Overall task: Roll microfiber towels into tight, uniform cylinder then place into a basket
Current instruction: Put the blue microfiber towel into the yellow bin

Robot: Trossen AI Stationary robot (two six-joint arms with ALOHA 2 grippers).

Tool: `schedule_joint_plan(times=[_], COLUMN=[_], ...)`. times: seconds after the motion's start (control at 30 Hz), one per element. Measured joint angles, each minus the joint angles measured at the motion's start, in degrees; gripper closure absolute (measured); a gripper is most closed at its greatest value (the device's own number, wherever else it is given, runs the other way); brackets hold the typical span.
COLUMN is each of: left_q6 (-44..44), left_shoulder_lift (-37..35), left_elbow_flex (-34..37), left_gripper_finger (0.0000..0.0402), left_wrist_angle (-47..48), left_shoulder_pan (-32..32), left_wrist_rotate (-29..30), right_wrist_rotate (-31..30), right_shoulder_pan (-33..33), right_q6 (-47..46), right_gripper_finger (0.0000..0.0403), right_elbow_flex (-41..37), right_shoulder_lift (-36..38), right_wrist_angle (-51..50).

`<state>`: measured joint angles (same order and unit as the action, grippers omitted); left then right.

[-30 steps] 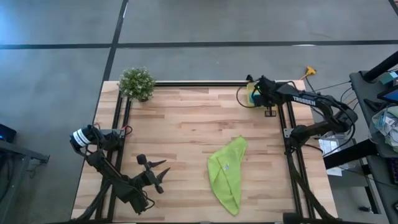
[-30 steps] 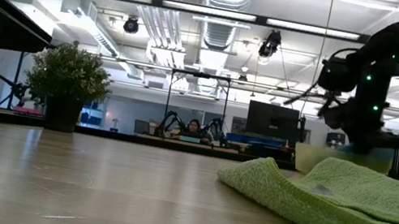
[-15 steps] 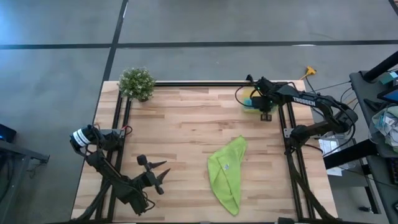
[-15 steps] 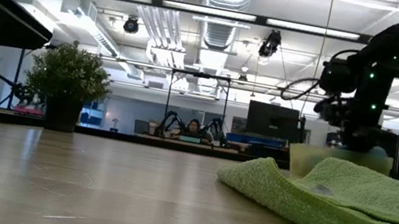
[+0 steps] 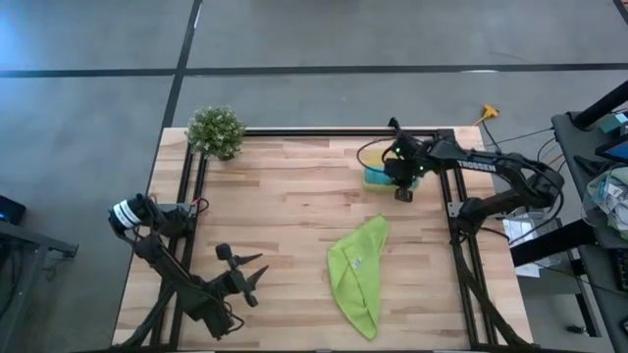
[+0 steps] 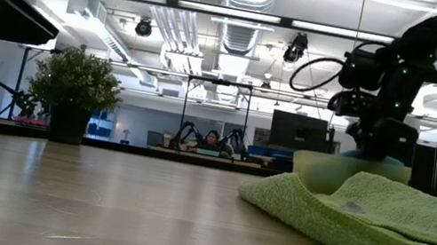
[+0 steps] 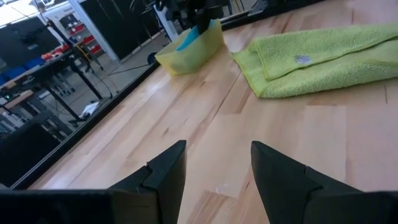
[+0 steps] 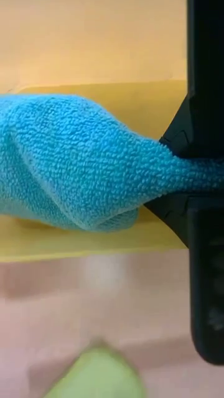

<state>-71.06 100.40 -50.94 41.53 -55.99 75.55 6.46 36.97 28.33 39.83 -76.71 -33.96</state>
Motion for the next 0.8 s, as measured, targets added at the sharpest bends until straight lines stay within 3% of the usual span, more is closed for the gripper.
schedule_joint_plan(times=[0.23, 0.5, 0.8], left_q6=[3.24, 5.85, 22.61], left_shoulder_lift=[-2.61, -2.97, -3.06], left_elbow_flex=[0.0, -0.09, -4.09], left_gripper_finger=[0.0237, 0.0237, 0.0237], left_wrist_angle=[-0.21, -0.66, -2.36], left_shoulder_pan=[-0.07, 0.99, 9.65], left_wrist_rotate=[-0.89, 1.04, -5.26], right_wrist_rotate=[-0.13, -0.08, 0.53], right_shoulder_pan=[-5.75, -7.91, -12.42], right_q6=[-8.99, -20.42, -23.85], right_gripper_finger=[0.0367, 0.0306, 0.0262], right_elbow_flex=[-0.53, -1.32, 1.77], right_shoulder_lift=[-0.4, -7.61, -11.85], right_wrist_angle=[-0.46, 0.75, 5.48])
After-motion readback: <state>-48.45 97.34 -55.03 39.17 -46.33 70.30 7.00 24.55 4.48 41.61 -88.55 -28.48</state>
